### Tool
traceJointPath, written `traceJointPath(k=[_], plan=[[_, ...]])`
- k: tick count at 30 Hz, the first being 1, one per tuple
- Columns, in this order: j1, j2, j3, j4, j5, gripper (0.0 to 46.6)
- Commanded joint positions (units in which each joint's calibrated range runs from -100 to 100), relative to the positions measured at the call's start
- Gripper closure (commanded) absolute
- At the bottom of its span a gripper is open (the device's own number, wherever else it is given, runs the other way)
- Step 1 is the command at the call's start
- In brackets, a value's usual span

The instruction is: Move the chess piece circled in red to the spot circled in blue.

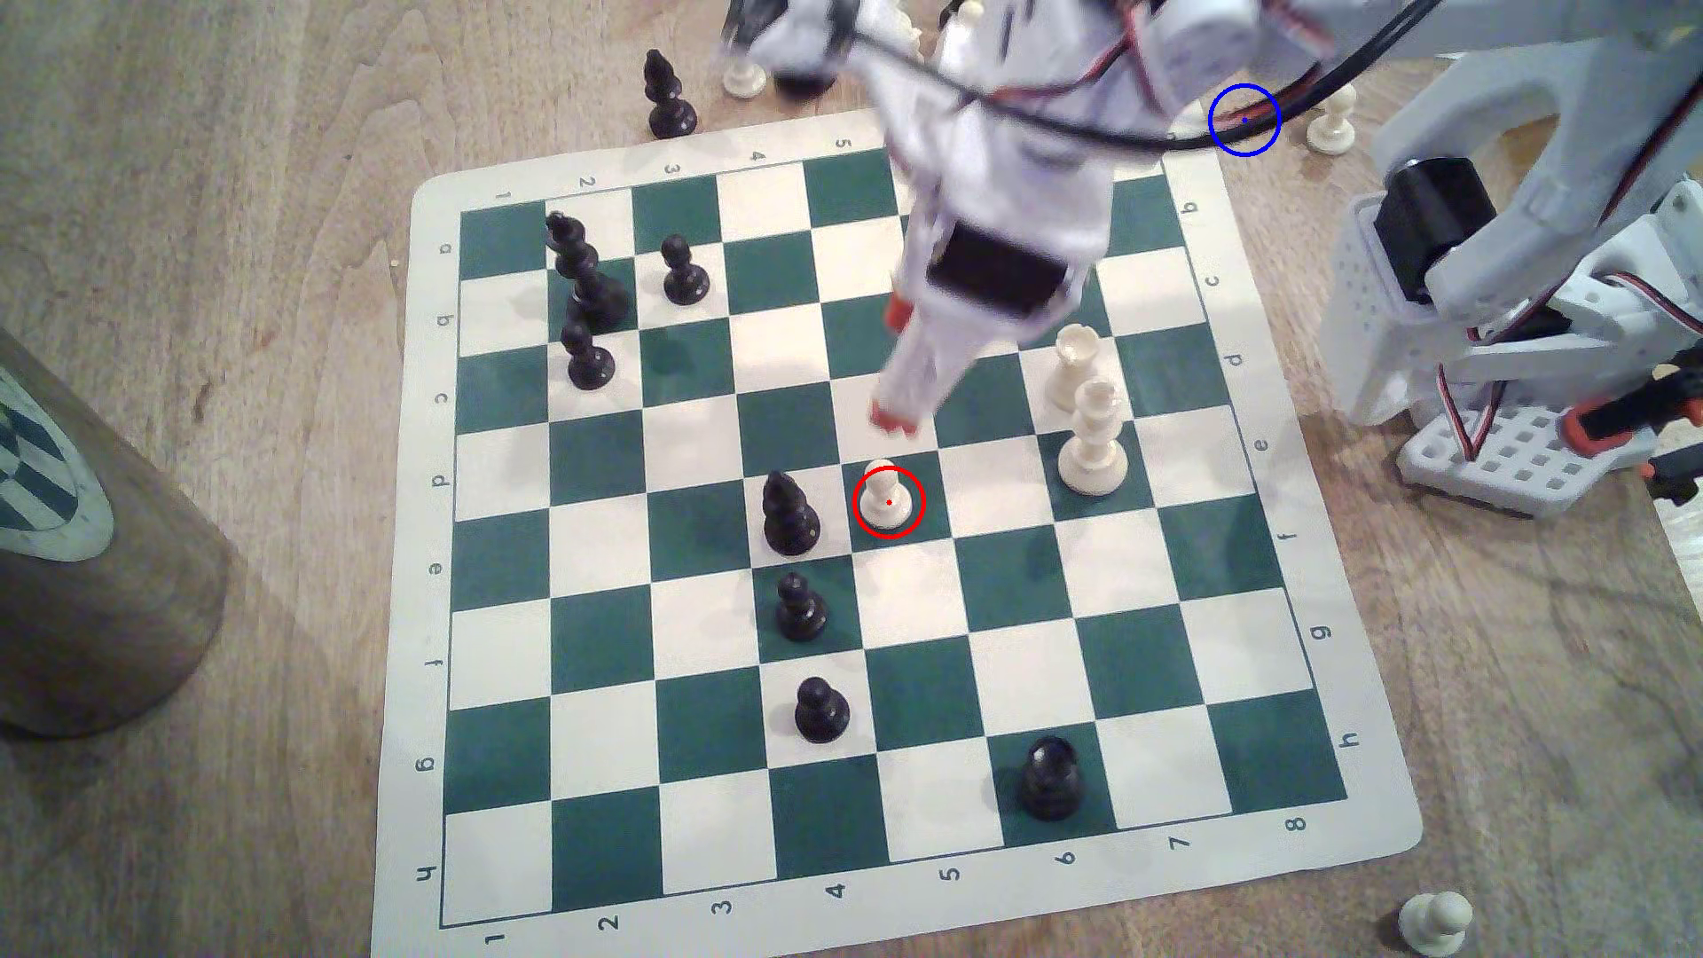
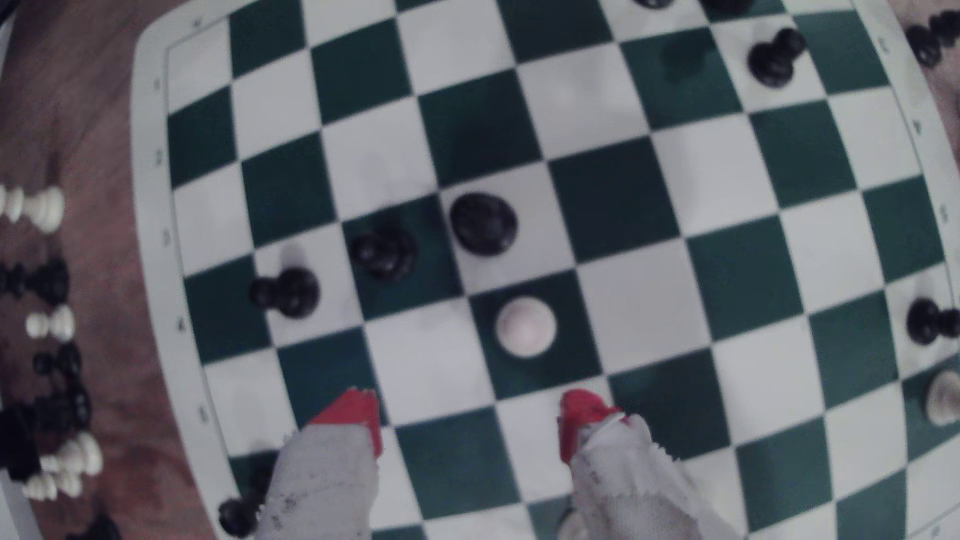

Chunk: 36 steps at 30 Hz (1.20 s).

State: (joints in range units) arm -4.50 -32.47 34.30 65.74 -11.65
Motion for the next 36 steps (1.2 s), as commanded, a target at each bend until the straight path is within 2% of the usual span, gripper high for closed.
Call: traceJointPath(k=[1,11,30,36], plan=[[-0.1,5.5,-5.6,-0.2,-0.6,28.0],[-0.3,17.2,-6.7,-2.3,-1.3,28.6],[-0.5,27.6,-8.2,-10.6,-2.8,28.4],[-0.5,28.6,-9.5,-11.0,-3.2,31.3]])
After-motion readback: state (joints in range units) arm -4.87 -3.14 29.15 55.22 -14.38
